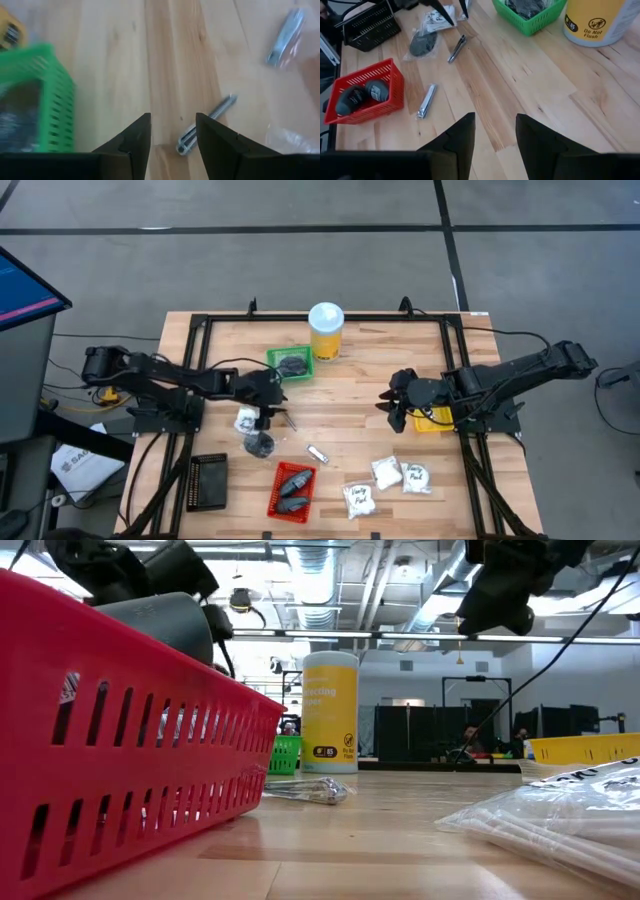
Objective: Pick & Place Travel size toiletries
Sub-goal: Put the silver nail cutter into the yellow bin
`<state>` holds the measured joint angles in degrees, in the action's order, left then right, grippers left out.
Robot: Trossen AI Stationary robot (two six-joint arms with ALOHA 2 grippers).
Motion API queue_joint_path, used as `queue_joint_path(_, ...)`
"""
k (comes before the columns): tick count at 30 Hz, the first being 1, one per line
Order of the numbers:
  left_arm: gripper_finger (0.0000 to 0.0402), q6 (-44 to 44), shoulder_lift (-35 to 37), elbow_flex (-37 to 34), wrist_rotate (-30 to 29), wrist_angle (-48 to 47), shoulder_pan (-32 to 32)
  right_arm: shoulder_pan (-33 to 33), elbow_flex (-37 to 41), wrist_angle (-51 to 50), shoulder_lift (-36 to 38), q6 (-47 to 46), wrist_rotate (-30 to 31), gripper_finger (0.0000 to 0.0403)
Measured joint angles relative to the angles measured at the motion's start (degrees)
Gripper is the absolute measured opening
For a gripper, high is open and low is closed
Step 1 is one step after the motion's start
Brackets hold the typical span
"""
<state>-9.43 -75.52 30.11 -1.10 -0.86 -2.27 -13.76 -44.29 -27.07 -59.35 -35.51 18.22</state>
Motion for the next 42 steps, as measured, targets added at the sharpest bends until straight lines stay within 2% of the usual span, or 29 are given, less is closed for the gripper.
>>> queue_joint_path(7,0.0173,0.7,-8.4,0.0,0.0,1.4,1.0,0.0,0.0,0.2,0.0,0.1,0.0,0.0134)
queue_joint_path(13,0.0202,0.9,-11.0,0.0,1.0,2.5,0.9,0.0,0.0,0.2,0.0,0.1,0.0,0.0129)
queue_joint_path(19,0.0204,0.9,-13.8,0.2,1.7,5.1,0.9,0.0,0.0,0.1,0.0,0.1,0.0,0.0128)
queue_joint_path(28,0.0153,0.0,-15.2,0.2,3.1,6.4,0.9,0.0,0.0,0.1,0.0,0.1,-0.1,0.0127)
queue_joint_path(38,0.0039,-1.0,-15.2,0.1,3.2,5.8,0.8,0.0,0.0,0.1,0.0,0.1,-0.1,0.0127)
queue_joint_path(42,0.0033,-0.9,-15.3,0.1,3.6,5.8,0.9,0.0,0.0,0.1,0.0,0.1,-0.1,0.0127)
